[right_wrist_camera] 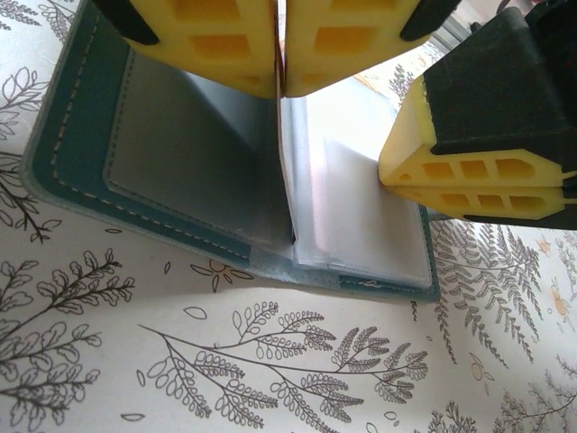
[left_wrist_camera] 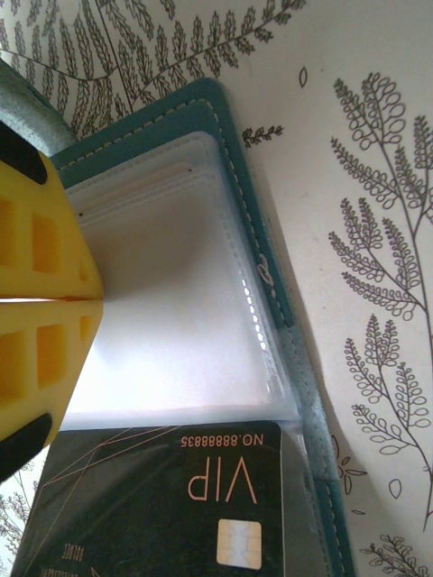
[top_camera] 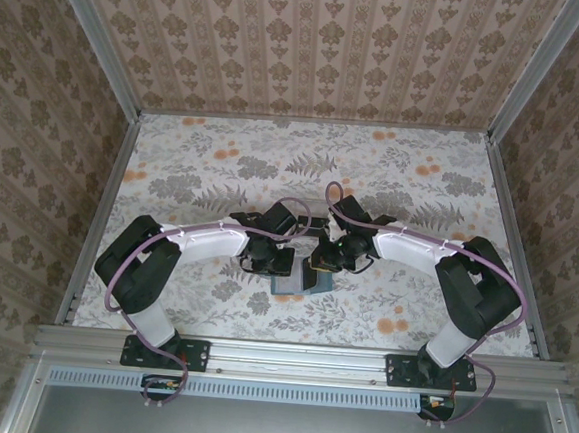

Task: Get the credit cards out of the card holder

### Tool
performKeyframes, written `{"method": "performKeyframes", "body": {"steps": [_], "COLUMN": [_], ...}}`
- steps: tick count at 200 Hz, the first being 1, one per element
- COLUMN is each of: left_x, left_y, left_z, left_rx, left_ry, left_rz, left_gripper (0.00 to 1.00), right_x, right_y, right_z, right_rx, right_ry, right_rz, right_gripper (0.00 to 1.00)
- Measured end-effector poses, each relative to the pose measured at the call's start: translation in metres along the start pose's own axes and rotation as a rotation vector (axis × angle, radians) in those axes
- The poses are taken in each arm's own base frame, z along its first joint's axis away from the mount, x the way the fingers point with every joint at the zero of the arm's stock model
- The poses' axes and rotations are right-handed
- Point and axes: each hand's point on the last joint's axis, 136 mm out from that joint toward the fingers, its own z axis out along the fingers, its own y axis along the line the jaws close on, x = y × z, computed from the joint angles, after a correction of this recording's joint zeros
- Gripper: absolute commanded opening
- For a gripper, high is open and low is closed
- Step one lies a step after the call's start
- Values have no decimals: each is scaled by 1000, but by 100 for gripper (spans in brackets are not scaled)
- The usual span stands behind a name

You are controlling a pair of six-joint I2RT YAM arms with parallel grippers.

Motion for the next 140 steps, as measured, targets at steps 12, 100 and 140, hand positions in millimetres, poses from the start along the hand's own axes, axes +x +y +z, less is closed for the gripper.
{"method": "performKeyframes", "body": {"steps": [12, 100, 140], "left_x": [0, -9, -6], "left_y": [0, 1, 17], "left_z": [-1, -27, -39], "left_rx": [-3, -12, -21], "left_ry": [-3, -83, -127], "left_rz": [1, 7, -20], "left_gripper": [11, 14, 17], "right_x": [0, -7, -27], "right_y": [0, 2, 13], "right_z": [0, -24, -47], "right_rx": [0, 66, 134], "right_ry": [0, -54, -99], "right_rz": [0, -66, -266], "right_gripper": [8, 5, 8]}}
